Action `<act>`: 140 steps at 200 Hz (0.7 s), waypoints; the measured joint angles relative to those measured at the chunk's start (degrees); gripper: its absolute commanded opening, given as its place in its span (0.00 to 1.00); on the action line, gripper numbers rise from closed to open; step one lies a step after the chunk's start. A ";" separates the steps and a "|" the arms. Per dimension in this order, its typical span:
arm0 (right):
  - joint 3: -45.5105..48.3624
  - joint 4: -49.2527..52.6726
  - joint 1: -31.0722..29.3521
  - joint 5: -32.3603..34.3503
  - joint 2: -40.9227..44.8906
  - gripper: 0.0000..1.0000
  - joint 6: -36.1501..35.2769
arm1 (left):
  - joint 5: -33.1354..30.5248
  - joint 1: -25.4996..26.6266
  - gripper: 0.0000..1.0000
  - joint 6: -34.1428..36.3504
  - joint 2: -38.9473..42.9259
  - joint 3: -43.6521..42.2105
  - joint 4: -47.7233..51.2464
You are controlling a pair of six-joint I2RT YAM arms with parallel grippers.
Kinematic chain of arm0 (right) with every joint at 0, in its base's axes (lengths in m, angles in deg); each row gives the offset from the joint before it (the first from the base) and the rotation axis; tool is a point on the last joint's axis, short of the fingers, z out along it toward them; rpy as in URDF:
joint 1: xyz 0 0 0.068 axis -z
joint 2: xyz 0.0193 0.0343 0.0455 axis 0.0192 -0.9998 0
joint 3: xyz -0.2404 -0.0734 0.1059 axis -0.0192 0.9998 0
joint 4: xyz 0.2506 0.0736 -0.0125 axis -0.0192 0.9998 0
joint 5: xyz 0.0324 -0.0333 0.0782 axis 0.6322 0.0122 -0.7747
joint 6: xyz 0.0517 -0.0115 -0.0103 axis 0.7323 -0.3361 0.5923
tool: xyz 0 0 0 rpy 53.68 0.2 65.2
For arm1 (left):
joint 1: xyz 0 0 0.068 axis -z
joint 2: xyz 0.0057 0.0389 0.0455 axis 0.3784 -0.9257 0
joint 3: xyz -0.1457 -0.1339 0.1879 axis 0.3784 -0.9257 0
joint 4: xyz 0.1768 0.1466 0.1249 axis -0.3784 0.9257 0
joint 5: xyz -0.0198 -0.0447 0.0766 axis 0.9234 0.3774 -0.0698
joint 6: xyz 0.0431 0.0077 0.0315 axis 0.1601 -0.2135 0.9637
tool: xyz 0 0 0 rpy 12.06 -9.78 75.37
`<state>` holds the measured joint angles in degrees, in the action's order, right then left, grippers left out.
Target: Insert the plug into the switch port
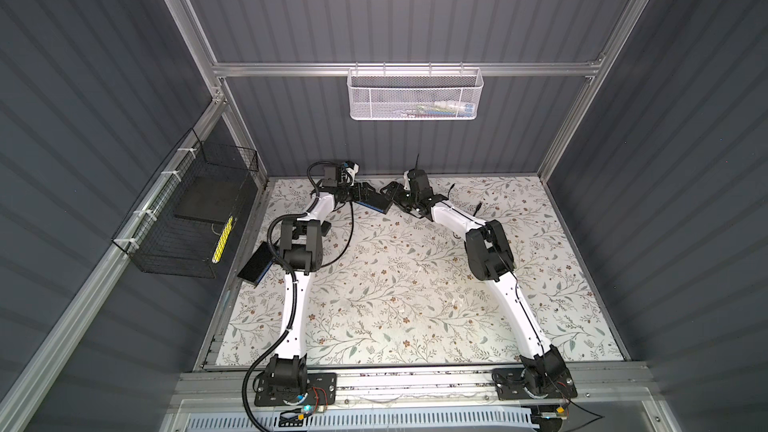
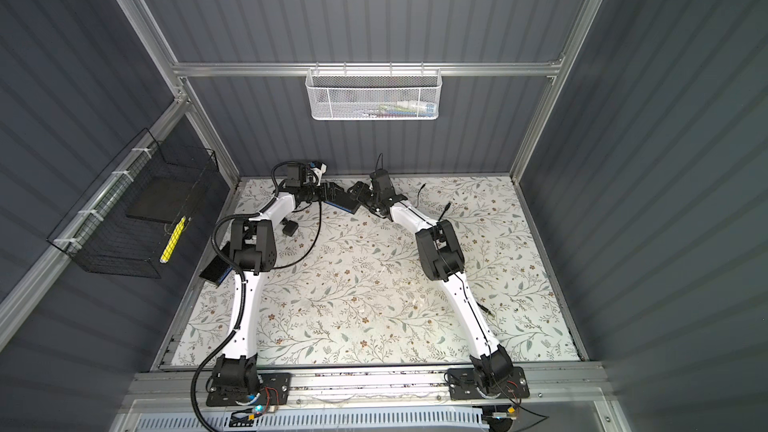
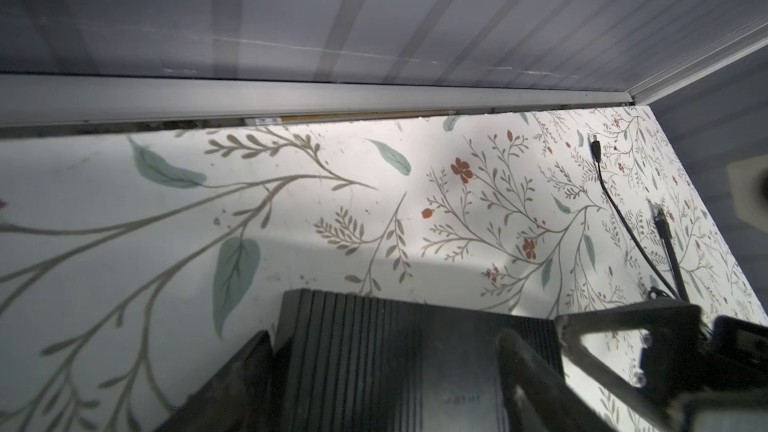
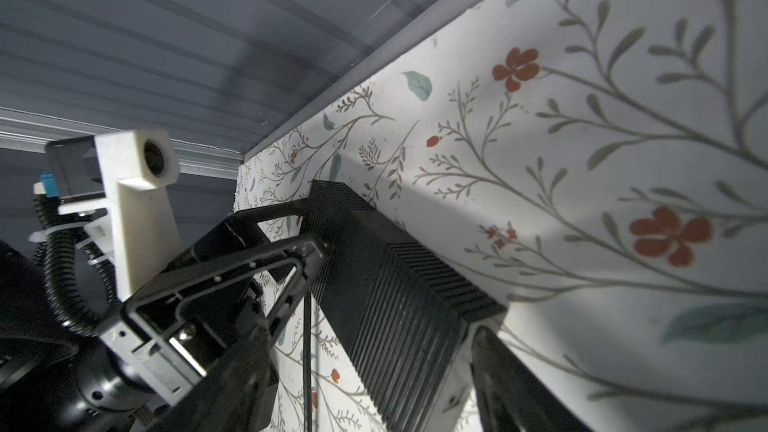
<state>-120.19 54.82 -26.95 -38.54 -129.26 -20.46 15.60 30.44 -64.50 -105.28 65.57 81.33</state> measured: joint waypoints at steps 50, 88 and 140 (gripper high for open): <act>17.22 -8.79 0.85 -1.36 7.67 0.77 2.95 | 1.16 1.11 0.85 -0.50 2.34 -4.90 -3.08; 32.11 -15.17 2.23 -1.73 15.96 0.77 4.81 | 1.66 3.65 0.85 -1.14 5.90 -11.26 -5.03; 43.36 -20.28 3.76 -1.42 22.56 0.76 5.44 | 0.66 8.00 0.85 -1.16 10.88 -18.43 -5.14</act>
<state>-76.83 34.53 -23.19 -39.96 -106.71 -15.02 16.26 38.44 -65.66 -94.40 47.15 76.20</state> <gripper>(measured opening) 0.764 0.850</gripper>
